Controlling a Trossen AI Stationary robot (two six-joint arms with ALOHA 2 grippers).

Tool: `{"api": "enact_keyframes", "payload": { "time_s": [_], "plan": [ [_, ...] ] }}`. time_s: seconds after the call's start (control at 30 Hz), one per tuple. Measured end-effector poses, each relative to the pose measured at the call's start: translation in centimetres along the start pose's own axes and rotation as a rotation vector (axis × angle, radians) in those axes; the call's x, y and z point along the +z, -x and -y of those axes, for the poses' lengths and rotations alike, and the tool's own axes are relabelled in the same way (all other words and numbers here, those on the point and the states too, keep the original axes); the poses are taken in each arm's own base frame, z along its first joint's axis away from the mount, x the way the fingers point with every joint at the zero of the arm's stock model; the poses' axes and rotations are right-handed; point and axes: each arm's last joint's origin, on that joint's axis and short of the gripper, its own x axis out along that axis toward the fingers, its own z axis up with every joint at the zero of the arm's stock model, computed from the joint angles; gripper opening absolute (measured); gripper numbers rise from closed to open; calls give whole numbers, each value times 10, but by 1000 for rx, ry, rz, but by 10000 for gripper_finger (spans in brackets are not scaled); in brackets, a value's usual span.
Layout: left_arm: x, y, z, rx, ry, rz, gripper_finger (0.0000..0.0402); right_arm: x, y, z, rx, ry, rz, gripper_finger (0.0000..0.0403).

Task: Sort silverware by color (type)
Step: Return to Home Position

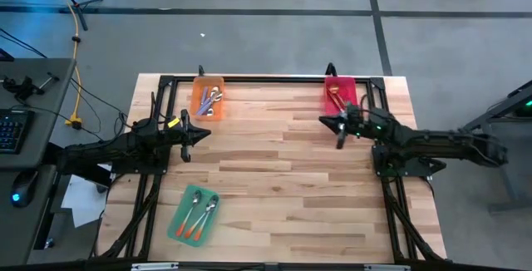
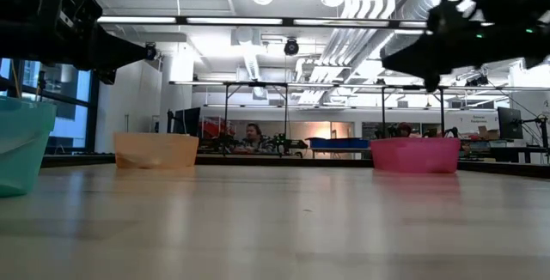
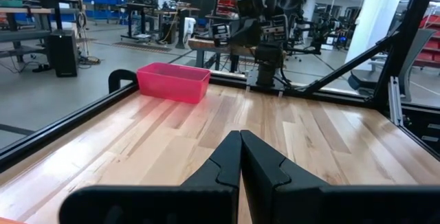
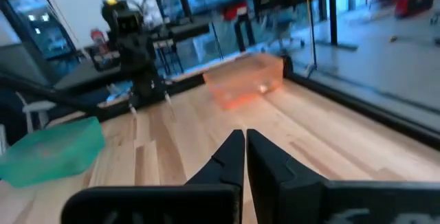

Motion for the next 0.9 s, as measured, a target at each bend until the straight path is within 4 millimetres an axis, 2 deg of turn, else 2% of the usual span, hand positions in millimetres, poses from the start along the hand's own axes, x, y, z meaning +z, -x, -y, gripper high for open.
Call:
{"api": "enact_keyframes", "payload": {
  "time_s": [0.2, 0.43, 0.67, 0.9],
  "plan": [
    [0, 0, 0, 0, 0, 0, 1, -22, 30, 5, -26, 12, 104, 0],
    [0, 0, 0, 2, 0, 0, 1, -20, 46, 5, -47, 88, 133, 0],
    [0, 0, 0, 2, 0, 0, 1, -24, 60, 6, -56, 70, 124, 0],
    [0, 0, 0, 3, 0, -3, 1, -23, 61, 9, -161, 117, 153, 0]
  ]
}}
